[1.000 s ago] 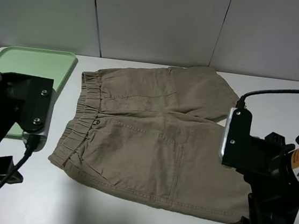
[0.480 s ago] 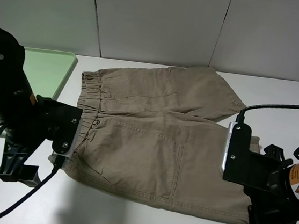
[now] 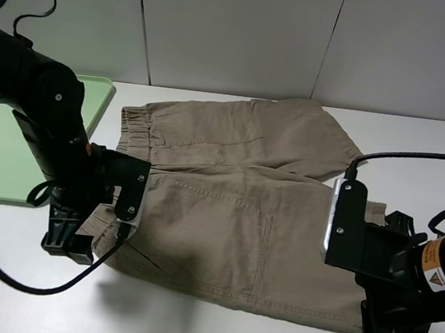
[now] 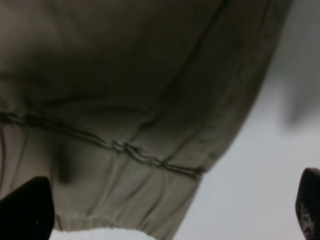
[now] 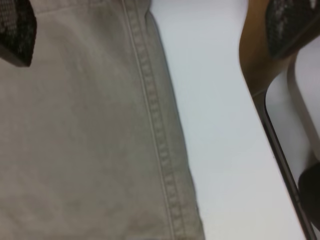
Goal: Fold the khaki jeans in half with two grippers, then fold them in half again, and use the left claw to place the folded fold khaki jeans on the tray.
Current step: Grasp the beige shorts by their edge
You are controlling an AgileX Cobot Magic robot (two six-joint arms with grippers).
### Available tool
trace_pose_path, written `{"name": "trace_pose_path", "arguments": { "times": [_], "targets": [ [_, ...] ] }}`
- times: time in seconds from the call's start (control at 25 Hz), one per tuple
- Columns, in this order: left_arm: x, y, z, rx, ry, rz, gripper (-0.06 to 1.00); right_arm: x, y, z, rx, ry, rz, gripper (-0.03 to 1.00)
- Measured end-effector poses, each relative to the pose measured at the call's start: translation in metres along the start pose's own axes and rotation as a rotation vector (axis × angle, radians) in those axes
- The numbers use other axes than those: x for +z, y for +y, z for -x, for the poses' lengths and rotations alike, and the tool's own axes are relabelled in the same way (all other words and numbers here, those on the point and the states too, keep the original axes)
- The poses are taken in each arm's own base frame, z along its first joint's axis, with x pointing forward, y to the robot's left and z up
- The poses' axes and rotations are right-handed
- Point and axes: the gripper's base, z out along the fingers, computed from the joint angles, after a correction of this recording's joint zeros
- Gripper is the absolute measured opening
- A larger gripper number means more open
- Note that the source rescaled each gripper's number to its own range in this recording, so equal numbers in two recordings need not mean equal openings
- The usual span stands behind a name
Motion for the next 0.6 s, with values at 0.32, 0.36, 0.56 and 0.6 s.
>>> {"name": "trace_pose_path", "arguments": {
  "times": [0.32, 0.36, 0.56, 0.6],
  "targets": [
    [0.011, 0.002, 0.002, 0.008, 0.006, -0.033, 0.95, 0.029, -0.002, 0.006, -0.011, 0.065, 0.037, 1.0],
    [0.012, 0.002, 0.002, 0.008, 0.009, -0.038, 0.95, 0.032, -0.002, 0.006, -0.011, 0.073, 0.042, 1.0],
    [0.014, 0.003, 0.003, 0.008, 0.002, -0.026, 0.95, 0.048, -0.002, 0.009, -0.017, 0.098, 0.056, 1.0],
    [0.014, 0.003, 0.003, 0.009, 0.001, -0.024, 0.95, 0.051, -0.002, 0.009, -0.019, 0.102, 0.057, 1.0]
  ]
}}
